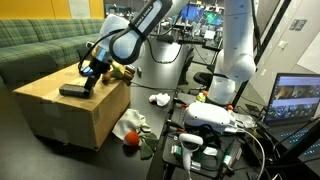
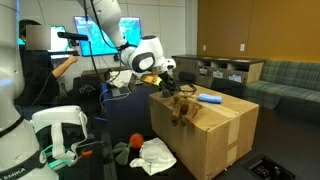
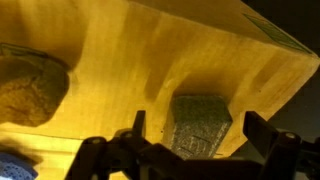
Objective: Put the objects on top of the box on to the table and the objects on the table on top of the box
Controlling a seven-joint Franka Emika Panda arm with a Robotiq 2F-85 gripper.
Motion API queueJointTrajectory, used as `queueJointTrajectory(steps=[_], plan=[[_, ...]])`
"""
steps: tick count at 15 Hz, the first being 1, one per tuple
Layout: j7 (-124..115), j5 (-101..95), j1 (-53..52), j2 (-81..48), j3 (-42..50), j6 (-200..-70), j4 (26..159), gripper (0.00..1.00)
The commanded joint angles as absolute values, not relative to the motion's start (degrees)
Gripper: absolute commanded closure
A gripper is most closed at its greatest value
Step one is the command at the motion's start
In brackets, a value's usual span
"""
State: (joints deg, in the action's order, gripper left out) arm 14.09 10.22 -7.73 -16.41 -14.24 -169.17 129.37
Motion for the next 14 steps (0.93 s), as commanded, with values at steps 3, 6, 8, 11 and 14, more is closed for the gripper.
queueJointTrajectory(steps=[3, 6, 8, 11, 14], plan=[[10.0, 3.9, -8.3, -19.0, -12.6, -171.2, 127.0, 0.00], [8.8, 2.7, -8.5, -19.4, -12.3, -171.1, 126.5, 0.25], [8.0, 2.2, -8.7, -19.5, -12.1, -171.3, 126.3, 0.42], [6.7, 1.1, -9.2, -19.3, -11.3, -171.4, 126.4, 0.65], [5.4, 0.1, -9.9, -18.1, -10.5, -170.5, 127.1, 0.68]])
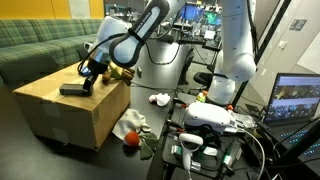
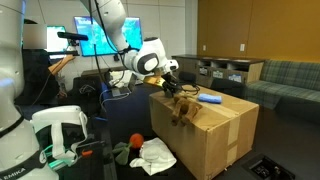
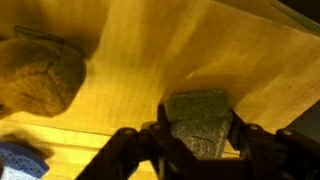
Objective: Put the objects on top of the box on to the table and the objects on the table on top of the box
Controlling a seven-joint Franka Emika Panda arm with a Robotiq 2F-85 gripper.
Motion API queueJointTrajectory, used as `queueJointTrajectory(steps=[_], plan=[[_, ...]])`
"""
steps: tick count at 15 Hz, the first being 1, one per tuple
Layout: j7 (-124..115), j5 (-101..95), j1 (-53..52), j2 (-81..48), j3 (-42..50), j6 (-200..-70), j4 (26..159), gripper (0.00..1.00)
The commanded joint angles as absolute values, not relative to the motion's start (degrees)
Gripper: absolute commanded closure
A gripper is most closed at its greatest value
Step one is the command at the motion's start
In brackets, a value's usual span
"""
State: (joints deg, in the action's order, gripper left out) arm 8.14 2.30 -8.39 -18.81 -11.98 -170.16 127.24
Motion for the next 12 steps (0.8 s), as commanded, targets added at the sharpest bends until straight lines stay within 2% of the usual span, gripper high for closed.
queueJointTrajectory(steps=[1, 12], plan=[[5.5, 0.4, -9.7, -17.2, -11.0, -169.1, 127.5, 0.68], [2.5, 2.4, -12.8, 1.4, -15.7, -158.6, 140.6, 0.68]])
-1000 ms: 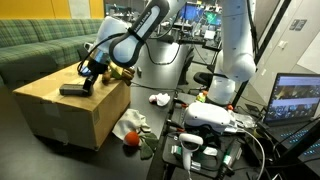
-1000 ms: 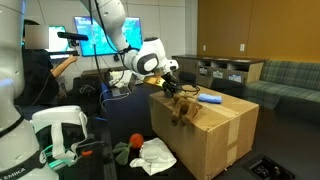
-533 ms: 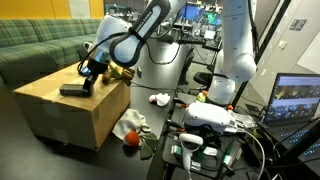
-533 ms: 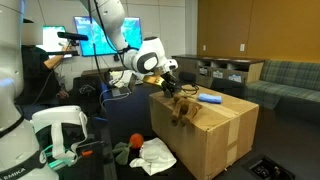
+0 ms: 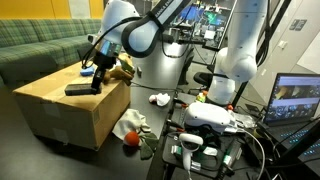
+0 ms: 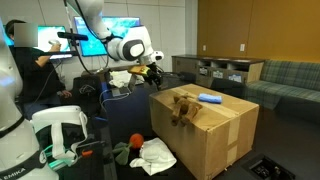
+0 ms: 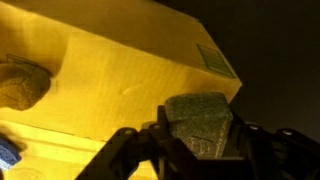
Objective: Put the objects on top of the box on to the table and the objects on the table on top of the box
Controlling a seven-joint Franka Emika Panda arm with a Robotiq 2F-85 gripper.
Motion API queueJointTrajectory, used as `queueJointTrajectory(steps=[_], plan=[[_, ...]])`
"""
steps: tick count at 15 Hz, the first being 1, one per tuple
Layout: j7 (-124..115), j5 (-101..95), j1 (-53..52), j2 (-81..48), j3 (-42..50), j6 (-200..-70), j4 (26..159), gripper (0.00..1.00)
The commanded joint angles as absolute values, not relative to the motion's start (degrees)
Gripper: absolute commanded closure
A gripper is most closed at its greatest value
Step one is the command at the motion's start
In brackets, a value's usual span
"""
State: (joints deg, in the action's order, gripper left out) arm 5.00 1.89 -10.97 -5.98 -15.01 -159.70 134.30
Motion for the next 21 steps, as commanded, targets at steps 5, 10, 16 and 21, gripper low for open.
queueJointTrajectory(steps=[5, 10, 16, 21], plan=[[1.4, 3.6, -16.3, 8.4, -17.2, -158.9, 149.7, 0.68], [3.8, 7.3, -21.3, 12.1, -17.6, -160.1, 159.0, 0.68], [-6.3, 0.7, -21.9, 5.4, -22.7, -165.0, 159.0, 0.68], [-15.4, -6.4, -21.6, -2.6, -24.6, -170.1, 158.5, 0.68]])
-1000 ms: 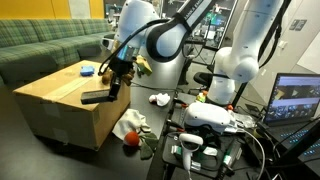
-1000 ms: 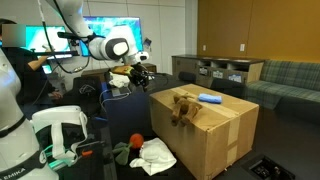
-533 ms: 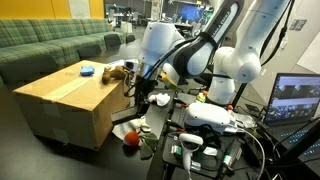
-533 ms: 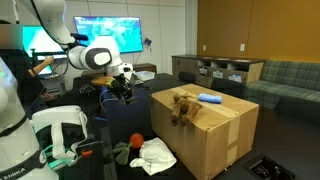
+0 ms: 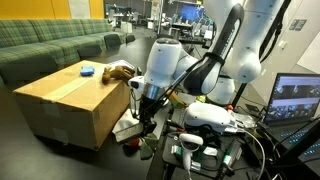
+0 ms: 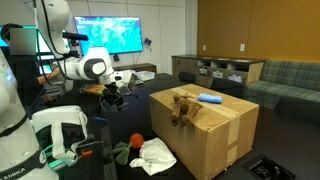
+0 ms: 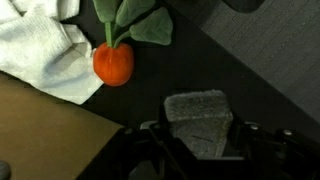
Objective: Put the objects on top of the box on to the table and the objects on the table on top of the box
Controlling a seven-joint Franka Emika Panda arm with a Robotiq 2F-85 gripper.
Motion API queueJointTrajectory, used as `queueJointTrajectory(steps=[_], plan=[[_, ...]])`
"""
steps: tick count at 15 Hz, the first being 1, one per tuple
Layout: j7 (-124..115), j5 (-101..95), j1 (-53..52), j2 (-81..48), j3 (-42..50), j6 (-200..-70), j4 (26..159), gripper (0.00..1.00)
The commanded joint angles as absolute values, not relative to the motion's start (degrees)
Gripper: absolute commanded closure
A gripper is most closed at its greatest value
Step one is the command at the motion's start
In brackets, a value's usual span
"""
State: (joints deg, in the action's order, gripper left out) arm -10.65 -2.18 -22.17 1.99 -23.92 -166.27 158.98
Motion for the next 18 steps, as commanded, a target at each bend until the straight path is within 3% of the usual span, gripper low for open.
queueJointTrajectory(steps=[1, 16, 17, 18], plan=[[-17.4, -8.6, -21.9, -4.1, -24.1, -170.6, 158.1, 0.68], [-28.9, -15.6, -30.2, -25.3, -13.1, -172.0, 141.8, 0.68], [-28.6, -15.3, -30.4, -25.6, -13.0, -171.5, 141.5, 0.18], [-27.9, -14.8, -29.9, -25.9, -13.8, -171.0, 141.3, 0.18]])
